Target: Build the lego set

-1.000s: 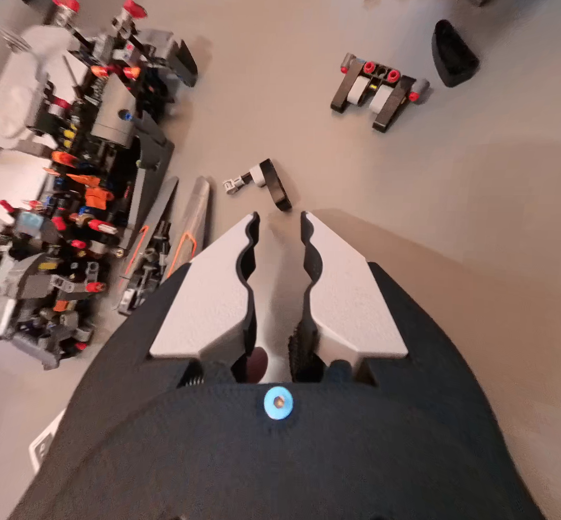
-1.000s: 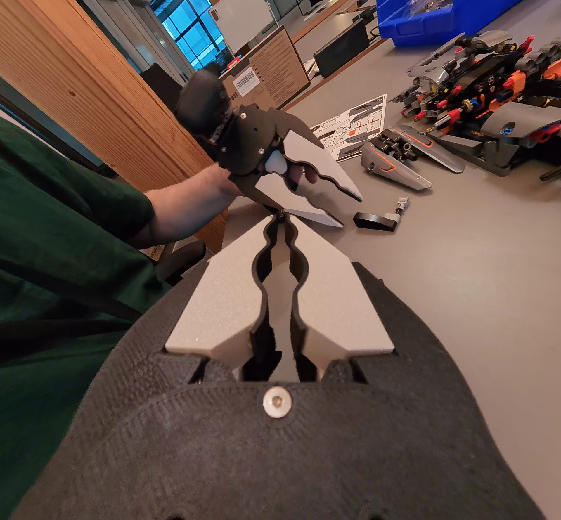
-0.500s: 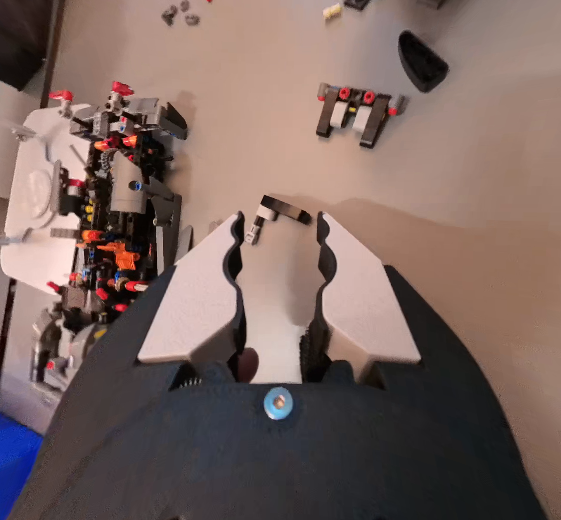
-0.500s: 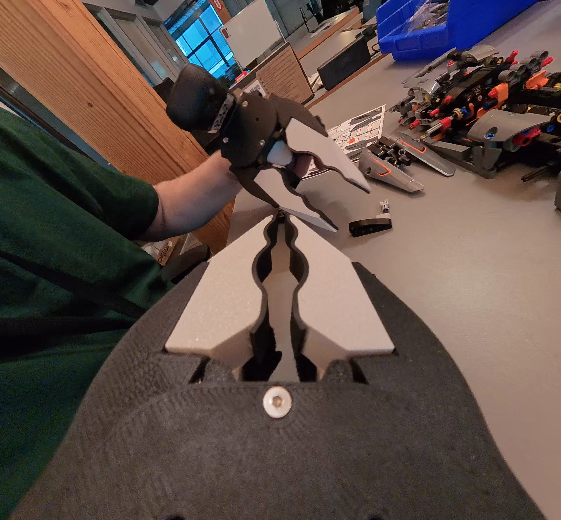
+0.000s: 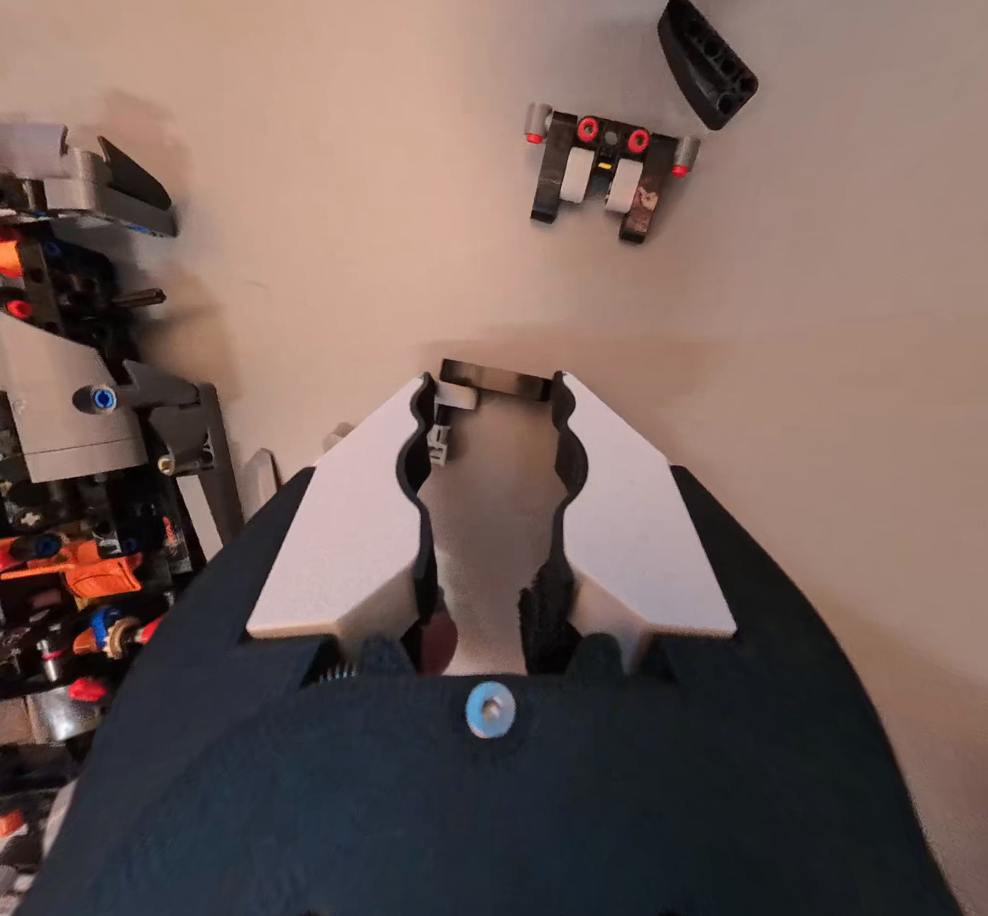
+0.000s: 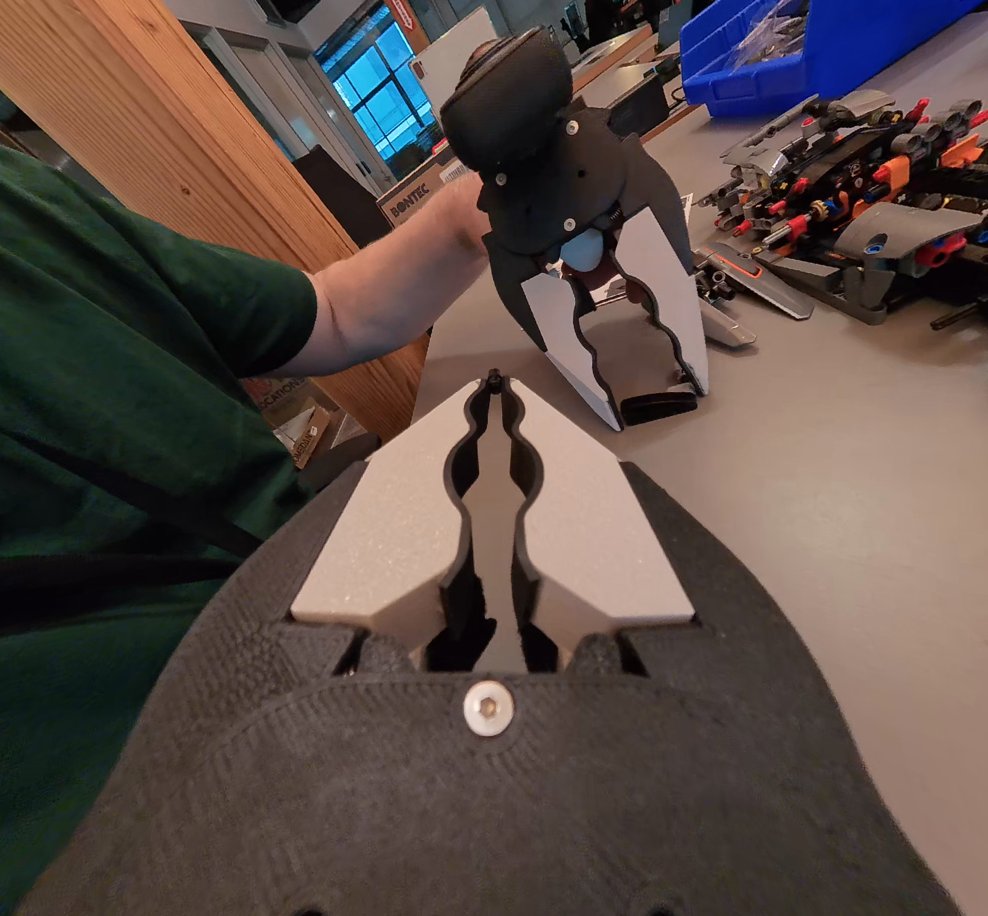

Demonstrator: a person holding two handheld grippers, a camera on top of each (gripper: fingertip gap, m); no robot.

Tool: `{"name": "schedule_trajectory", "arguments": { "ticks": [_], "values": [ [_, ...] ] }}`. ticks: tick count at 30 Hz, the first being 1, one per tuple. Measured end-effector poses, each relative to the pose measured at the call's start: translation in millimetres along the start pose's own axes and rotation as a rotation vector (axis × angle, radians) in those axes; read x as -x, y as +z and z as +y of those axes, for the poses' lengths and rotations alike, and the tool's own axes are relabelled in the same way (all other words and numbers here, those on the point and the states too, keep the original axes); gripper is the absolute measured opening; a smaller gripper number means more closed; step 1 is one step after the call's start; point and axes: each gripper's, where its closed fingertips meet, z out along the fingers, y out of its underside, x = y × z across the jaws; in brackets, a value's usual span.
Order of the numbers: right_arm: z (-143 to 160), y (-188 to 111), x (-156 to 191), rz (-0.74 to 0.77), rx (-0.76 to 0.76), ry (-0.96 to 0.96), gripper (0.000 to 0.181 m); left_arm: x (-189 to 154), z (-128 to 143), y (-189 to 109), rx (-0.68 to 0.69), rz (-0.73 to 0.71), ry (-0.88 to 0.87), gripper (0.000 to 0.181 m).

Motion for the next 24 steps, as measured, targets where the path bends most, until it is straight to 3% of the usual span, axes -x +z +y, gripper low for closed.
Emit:
{"name": "schedule_trajectory", "arguments": {
  "ticks": [4, 8, 16, 24],
  "values": [
    [-0.4, -1.2, -1.0, 0.002, 0.002, -0.003, 0.003, 1.3, -0.7, 0.3, 0.023, 0.0, 0.027, 0.04],
    [-0.8, -3.4, -3.5, 0.031, 0.01, -0.022, 0.003, 5.9, -4.8, -0.3, -0.05, -0.086, 0.0, 0.039],
    [3.2, -2.3, -18.4, 0.215, 0.138, -0.209, 0.002, -14.0, -53.2, -35.7, -0.482, -0.228, -0.085, 0.039],
    [6.8, 15.9, -16.4, 0.239, 0.191, -0.295, 0.002, -16.2, -56.0, -47.8, -0.6, -0.258, -0.099, 0.039]
  ]
}}
